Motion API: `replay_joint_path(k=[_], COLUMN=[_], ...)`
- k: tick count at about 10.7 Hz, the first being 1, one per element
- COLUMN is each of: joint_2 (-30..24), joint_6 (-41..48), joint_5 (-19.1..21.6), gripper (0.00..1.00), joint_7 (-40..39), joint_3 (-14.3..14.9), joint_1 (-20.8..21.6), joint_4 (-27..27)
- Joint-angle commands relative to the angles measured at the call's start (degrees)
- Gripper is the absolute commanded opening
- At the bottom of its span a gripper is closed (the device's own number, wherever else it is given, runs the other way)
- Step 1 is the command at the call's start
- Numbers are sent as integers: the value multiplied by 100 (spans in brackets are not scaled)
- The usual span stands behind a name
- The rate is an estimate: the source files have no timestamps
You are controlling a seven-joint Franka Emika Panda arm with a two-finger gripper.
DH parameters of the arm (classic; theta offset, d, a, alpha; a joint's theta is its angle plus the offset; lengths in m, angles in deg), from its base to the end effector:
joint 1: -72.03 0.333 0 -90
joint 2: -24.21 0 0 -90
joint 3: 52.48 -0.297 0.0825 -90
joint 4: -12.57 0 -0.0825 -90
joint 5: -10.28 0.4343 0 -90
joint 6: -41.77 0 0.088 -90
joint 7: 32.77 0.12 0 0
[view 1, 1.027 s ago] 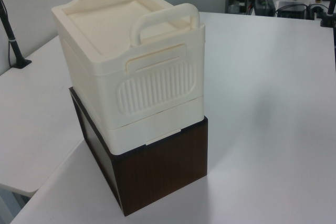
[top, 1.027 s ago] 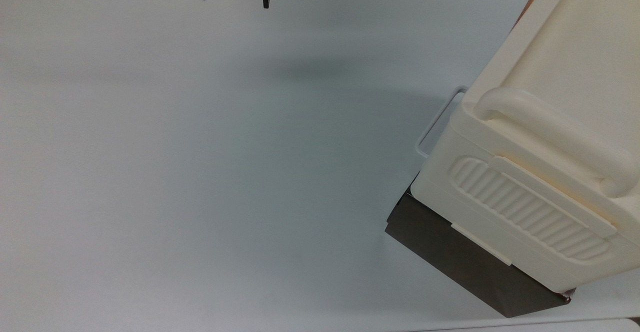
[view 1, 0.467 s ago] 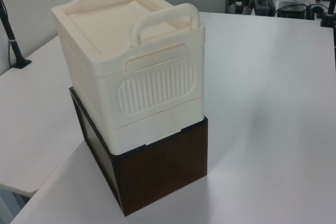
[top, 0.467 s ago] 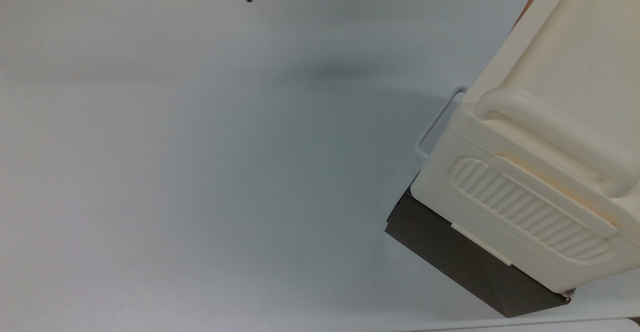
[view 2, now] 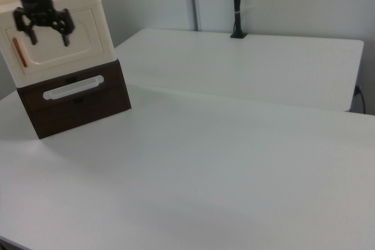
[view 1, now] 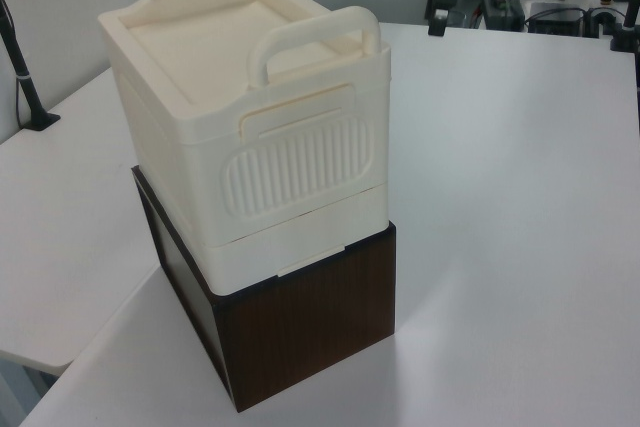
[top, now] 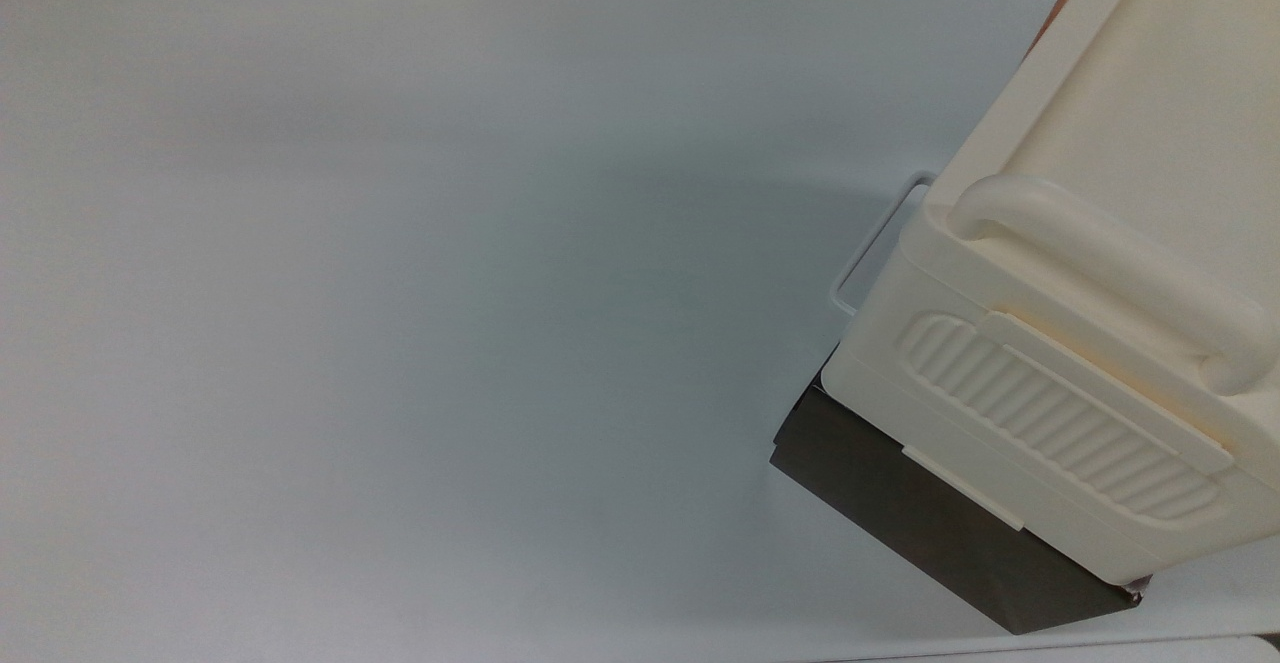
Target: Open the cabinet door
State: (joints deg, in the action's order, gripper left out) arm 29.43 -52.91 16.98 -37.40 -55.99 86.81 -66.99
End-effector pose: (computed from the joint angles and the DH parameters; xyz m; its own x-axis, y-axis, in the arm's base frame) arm 0.6054 0.2120 0.6408 0.9097 0.3738 0.1808 0.3961 -0.9119 -0.1075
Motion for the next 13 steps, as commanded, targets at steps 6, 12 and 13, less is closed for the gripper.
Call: replay_joint_path(k=[6, 12, 13], joint_2=[409, 489, 498], joint_6=[-1525, -1965, -2001], joint_5=[-301, -328, -328], gripper=[99, 57, 49], joint_7=[-934, -1391, -1461], joint_3=[88, 88, 88], joint_1=[1553, 1607, 1607], joint_4=[-51, -51, -51])
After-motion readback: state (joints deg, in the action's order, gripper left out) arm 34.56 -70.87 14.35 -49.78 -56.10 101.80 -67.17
